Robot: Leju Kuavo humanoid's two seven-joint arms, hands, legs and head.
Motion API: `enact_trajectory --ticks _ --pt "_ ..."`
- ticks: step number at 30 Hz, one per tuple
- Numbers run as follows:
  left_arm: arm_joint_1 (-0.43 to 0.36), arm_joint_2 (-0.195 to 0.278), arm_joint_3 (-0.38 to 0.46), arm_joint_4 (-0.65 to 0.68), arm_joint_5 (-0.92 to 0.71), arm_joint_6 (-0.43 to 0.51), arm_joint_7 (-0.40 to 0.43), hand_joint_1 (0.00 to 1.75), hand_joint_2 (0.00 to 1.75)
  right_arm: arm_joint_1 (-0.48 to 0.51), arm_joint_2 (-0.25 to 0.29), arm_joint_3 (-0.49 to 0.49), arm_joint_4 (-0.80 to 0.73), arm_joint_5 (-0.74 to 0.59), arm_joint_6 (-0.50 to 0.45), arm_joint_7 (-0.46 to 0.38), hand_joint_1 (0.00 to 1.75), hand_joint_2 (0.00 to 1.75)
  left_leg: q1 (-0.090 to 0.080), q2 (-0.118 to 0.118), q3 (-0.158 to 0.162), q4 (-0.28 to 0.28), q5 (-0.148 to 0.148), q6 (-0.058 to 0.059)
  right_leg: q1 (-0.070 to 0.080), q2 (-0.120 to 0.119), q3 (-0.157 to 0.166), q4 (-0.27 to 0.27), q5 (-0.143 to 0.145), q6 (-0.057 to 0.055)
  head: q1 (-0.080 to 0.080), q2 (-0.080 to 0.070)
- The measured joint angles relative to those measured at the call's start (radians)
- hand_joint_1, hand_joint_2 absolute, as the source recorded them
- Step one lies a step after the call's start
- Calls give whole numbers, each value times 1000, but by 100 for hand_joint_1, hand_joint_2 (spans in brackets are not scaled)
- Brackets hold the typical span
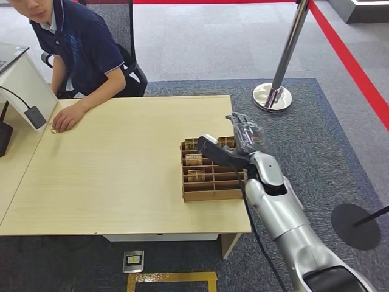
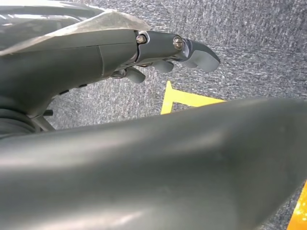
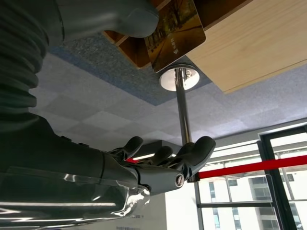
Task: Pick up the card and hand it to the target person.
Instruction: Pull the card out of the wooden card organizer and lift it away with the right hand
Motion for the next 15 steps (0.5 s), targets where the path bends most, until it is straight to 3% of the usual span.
enact_trajectory --ticks 3,7,11,15 --pt "0 0 0 0 -1 0 0 0 0 -7 3 0 20 0 2 2 64 175 0 0 0 0 0 0 0 0 0 0 0 0 0 0" --pt "0 0 0 0 1 0 0 0 0 -26 10 -1 59 0 3 3 60 175 0 0 0 0 0 0 0 0 0 0 0 0 0 0" --pt "0 0 0 0 2 0 0 0 0 -49 17 -6 101 -4 1 1 72 175 0 0 0 0 0 0 0 0 0 0 0 0 0 0" --pt "0 0 0 0 3 0 0 0 0 -69 24 -10 146 -9 -2 -1 74 175 0 0 0 0 0 0 0 0 0 0 0 0 0 0"
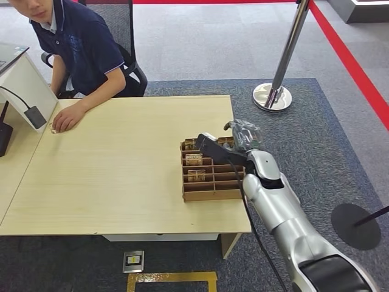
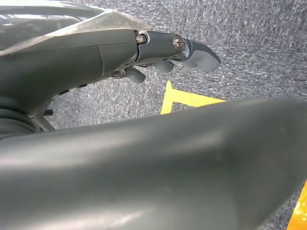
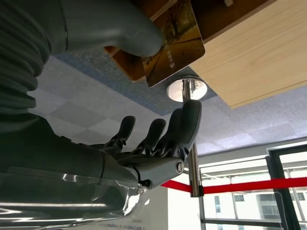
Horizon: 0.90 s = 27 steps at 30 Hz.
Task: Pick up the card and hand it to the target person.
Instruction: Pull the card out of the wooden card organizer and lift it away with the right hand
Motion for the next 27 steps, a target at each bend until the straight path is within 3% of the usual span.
enact_trajectory --ticks 27 --pt "0 0 0 0 3 6 0 0 0 -42 23 -8 106 -3 -13 -12 78 175 0 0 0 0 0 0 0 0 0 0 0 0 0 0"
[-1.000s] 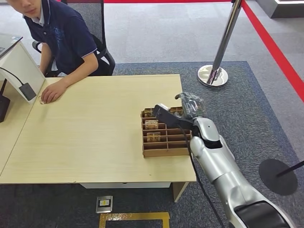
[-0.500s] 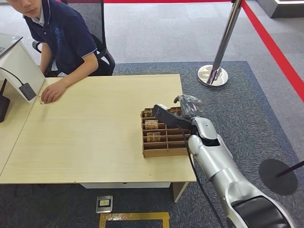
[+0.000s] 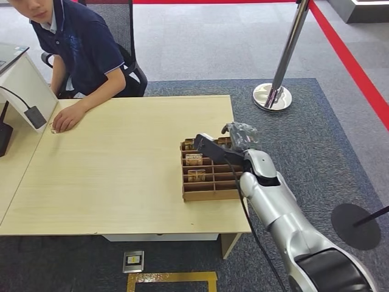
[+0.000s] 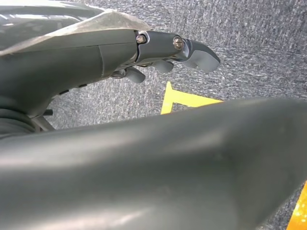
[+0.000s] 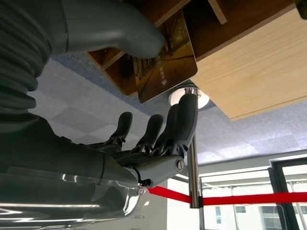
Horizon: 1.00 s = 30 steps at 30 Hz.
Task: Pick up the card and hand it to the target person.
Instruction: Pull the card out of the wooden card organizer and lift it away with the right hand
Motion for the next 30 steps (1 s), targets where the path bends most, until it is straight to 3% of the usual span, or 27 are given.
enact_trajectory --ticks 23,30 --pt "0 0 0 0 1 2 3 0 0 -3 0 -15 11 0 -2 13 86 175 0 0 0 0 0 0 0 0 0 0 0 0 0 0" --pt "0 0 0 0 3 5 3 0 0 -6 0 -15 17 0 -2 13 137 175 0 0 0 0 0 0 0 0 0 0 0 0 0 0"
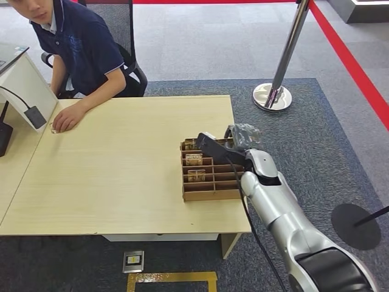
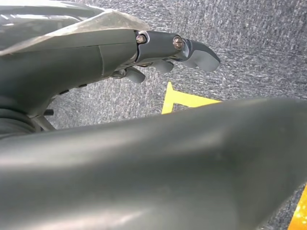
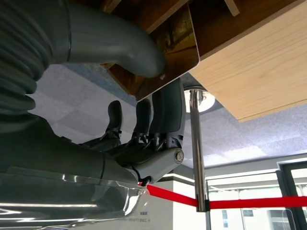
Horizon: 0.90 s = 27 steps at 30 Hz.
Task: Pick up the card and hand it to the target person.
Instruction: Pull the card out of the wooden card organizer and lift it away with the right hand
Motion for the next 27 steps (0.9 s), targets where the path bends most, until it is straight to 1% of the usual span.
enact_trajectory --ticks 1,3,5,15,21,25,27 --pt "0 0 0 0 0 1 0 0 0 -1 0 0 0 0 0 0 141 175 0 0 0 0 0 0 0 0 0 0 0 0 0 0" --pt "0 0 0 0 0 2 0 0 0 -4 0 0 2 0 0 0 161 175 0 0 0 0 0 0 0 0 0 0 0 0 0 0" --pt "0 0 0 0 0 2 0 0 0 -8 1 0 6 0 0 0 174 175 0 0 0 0 0 0 0 0 0 0 0 0 0 0" --pt "0 0 2 0 0 2 0 0 0 -12 5 -1 14 1 -3 -2 175 175 0 0 1 0 0 0 0 0 0 0 0 0 0 0" --pt "0 0 5 0 2 2 0 0 0 -10 5 -1 8 9 -22 -28 175 175 0 0 0 0 0 0 0 0 0 0 0 0 0 0" --pt "0 0 8 0 12 2 0 0 0 6 1 -1 -36 12 -26 -59 175 175 0 0 0 0 0 0 0 0 0 0 0 0 0 0" --pt "1 0 11 0 17 3 0 0 0 27 -4 0 -94 10 -17 -71 175 175 0 0 0 0 0 0 0 0 0 0 0 0 0 0"
